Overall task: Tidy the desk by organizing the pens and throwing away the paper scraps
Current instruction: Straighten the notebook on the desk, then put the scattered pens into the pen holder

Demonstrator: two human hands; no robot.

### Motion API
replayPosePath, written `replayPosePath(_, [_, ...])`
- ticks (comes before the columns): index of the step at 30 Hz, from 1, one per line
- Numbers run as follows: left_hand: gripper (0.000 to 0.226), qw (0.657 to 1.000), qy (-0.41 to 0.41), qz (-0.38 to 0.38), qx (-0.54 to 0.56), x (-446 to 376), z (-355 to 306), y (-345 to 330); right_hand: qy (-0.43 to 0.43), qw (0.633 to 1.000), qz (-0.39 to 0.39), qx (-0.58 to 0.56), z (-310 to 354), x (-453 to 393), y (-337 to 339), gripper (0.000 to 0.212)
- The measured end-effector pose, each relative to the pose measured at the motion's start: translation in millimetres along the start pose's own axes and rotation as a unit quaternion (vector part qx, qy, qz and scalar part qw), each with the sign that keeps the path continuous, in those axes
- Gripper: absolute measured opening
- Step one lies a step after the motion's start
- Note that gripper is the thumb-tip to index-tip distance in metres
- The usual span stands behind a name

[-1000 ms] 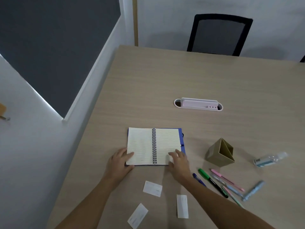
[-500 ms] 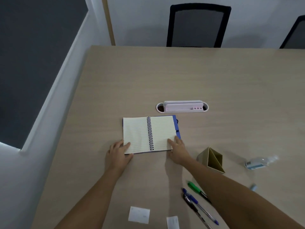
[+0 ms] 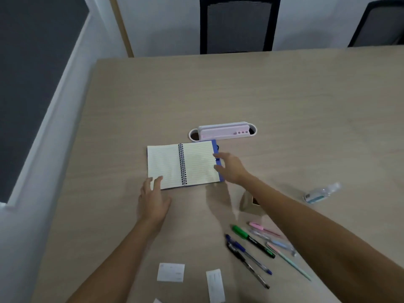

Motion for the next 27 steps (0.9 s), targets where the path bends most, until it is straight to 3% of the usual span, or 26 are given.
replayPosePath(4, [0.024, 0.991, -0.028, 0.123, 0.05, 64, -57, -30, -0.001, 0.983, -0.161, -0.089, -30, 31, 102, 0.028])
replayPosePath(8, [0.023, 0.972, 0.021, 0.226, 0.054, 124, -106, -77, -0.025, 0.971, -0.23, -0.052, -105, 89, 157, 0.015])
replayPosePath(11, [0.029, 0.965, 0.076, 0.251, 0.022, 146, -130, -99, -0.045, 0.987, -0.153, 0.028, -173, 136, 142, 0.014])
replayPosePath(16, [0.02, 0.964, 0.138, 0.227, -0.03, 148, -150, -100, -0.046, 0.992, 0.025, 0.112, -255, 197, 81, 0.036])
replayPosePath(19, [0.008, 0.957, 0.185, 0.223, -0.034, 152, -152, -99, -0.004, 0.99, 0.036, 0.135, -270, 206, 67, 0.028])
replayPosePath(22, [0.012, 0.955, 0.213, 0.203, -0.021, 156, -157, -89, 0.075, 0.981, 0.04, 0.172, -269, 201, 65, 0.02])
replayPosePath(25, [0.006, 0.966, 0.18, 0.186, 0.014, 153, -167, -71, 0.154, 0.967, 0.094, 0.178, -270, 199, 64, 0.016])
replayPosePath(27, [0.009, 0.978, 0.133, 0.147, 0.067, 150, -176, -47, 0.177, 0.972, 0.082, 0.132, -269, 198, 77, 0.006])
Point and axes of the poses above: each hand's wrist, its own x-axis away from the middle knuckle, its own y-axis out of the back of the hand, z = x × y, the point moved 8 cm from there along -x, towards the middle knuckle, and after that the axes turned 10 degrees about -z, right-handed, at the moved point
